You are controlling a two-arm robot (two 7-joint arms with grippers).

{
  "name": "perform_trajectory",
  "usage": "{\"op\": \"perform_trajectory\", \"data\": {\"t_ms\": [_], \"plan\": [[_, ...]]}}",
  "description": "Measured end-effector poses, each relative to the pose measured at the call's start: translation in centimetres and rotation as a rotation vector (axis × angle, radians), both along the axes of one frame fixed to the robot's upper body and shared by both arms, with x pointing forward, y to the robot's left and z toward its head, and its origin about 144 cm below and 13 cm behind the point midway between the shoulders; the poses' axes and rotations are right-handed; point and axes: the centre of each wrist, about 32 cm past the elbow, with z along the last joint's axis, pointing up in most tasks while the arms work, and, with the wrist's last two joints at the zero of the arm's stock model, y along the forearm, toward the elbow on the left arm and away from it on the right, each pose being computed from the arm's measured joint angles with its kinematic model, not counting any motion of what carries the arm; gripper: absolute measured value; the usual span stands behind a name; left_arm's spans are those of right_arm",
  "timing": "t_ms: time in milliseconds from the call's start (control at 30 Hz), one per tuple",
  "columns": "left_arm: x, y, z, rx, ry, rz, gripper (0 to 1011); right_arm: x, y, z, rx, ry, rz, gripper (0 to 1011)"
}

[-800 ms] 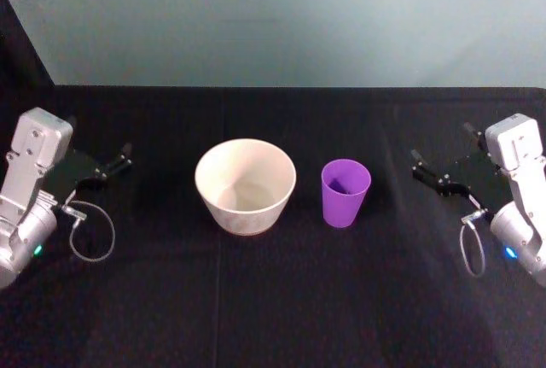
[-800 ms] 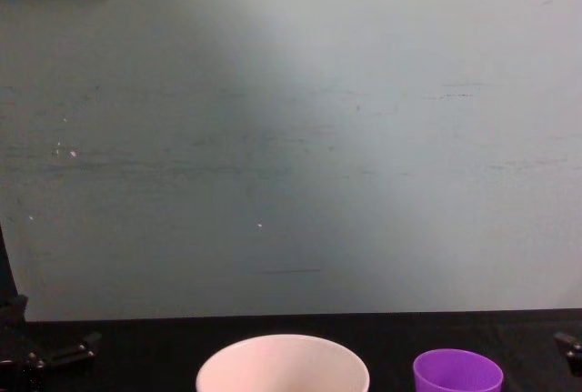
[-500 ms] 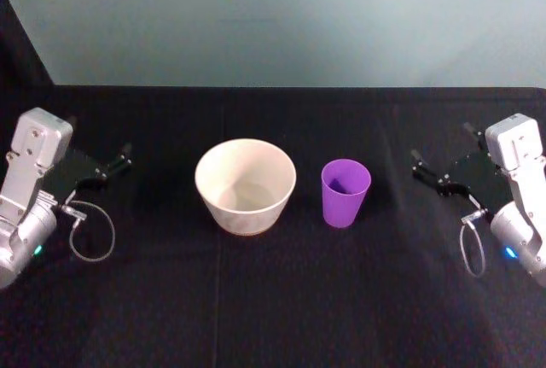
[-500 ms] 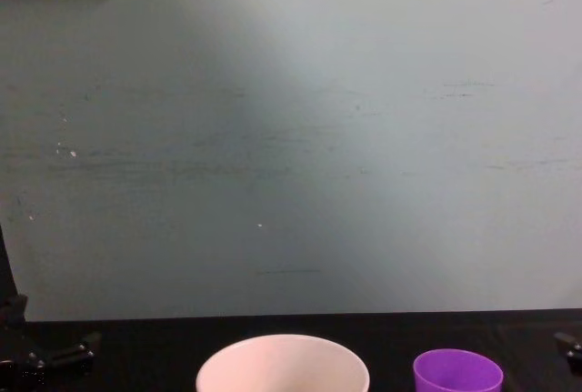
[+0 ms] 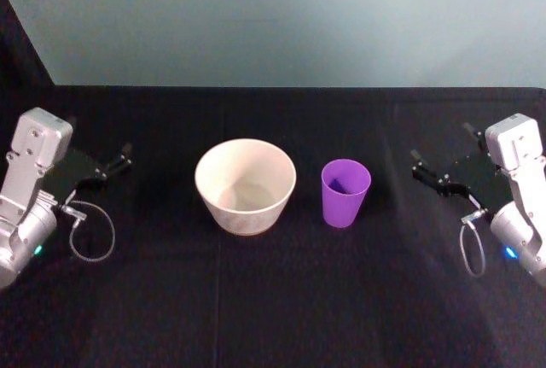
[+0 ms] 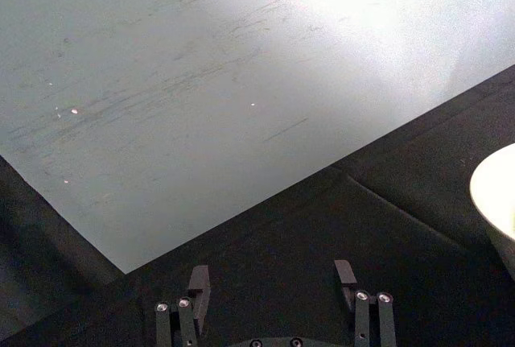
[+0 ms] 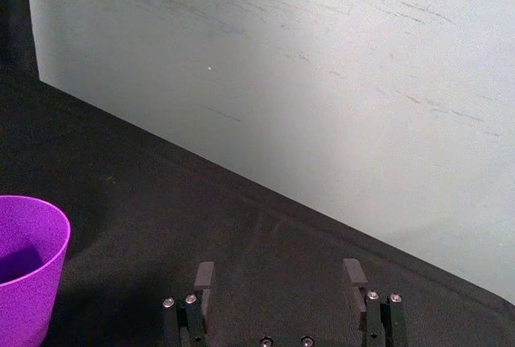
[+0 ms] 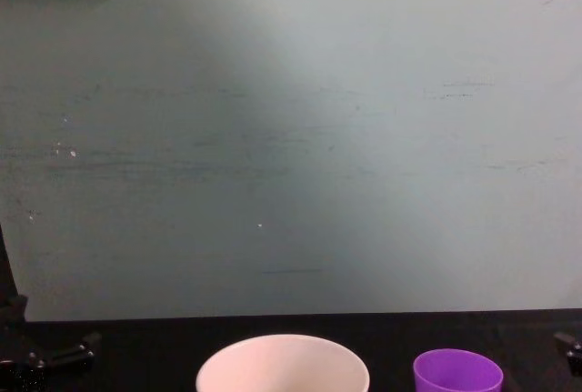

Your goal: Pick up the cup and pour the mung beans from the cup into the bowl.

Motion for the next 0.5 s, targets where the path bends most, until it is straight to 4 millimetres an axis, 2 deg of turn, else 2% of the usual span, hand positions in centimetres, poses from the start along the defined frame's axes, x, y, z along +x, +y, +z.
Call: {"op": "perform_trajectory", "data": {"t_ms": [500], "plan": [[0.00, 0.00, 0.00, 0.000, 0.000, 0.000, 1000, 0.00, 0.00, 0.00, 0.000, 0.000, 0.000, 1000]]}}
